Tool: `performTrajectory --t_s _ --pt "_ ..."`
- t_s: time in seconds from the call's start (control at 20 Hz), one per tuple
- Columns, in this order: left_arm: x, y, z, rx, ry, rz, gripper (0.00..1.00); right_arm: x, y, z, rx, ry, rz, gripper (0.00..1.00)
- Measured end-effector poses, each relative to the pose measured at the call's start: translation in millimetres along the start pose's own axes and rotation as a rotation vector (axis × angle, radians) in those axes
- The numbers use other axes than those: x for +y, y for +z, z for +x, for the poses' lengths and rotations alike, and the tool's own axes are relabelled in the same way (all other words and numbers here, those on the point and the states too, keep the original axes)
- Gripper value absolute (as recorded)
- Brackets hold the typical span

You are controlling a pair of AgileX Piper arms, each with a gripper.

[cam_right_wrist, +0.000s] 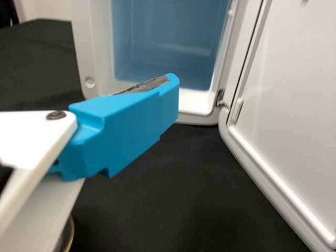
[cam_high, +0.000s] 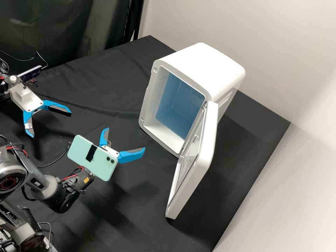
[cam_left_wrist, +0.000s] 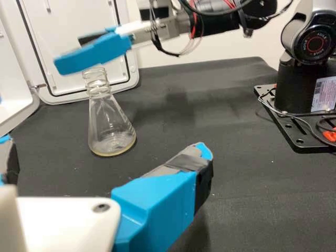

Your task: Place the flask in the incubator

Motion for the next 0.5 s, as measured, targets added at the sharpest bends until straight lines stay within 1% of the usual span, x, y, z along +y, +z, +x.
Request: performTrajectory --t_s 0.1,0.2,0.25,0.3,0.5 --pt "0.1 0.0 -0.1 0.0 0.001 0.001 1.0 -2.5 0.7 -2.5 0.005 -0.019 -0.012 1.0" --pt "0.1 0.0 -0.1 0.0 0.001 0.001 1.0 -2.3 0.4 -2.7 0.022 -0.025 -0.035 1.0" --pt "0.1 0.0 -0.1 0.0 0.001 0.001 1.0 -2.4 0.9 -2.8 0.025 -0.029 -0.043 1.0" --pt "0.1 0.0 -0.1 0.0 0.001 0.001 1.0 -2.9 0.4 -2.8 0.037 -0.035 -0.049 1.0" --pt "0.4 0.1 -0.1 0.0 0.002 0.002 1.0 -5.5 2.3 -1.5 0.062 -0.05 -0.054 1.0"
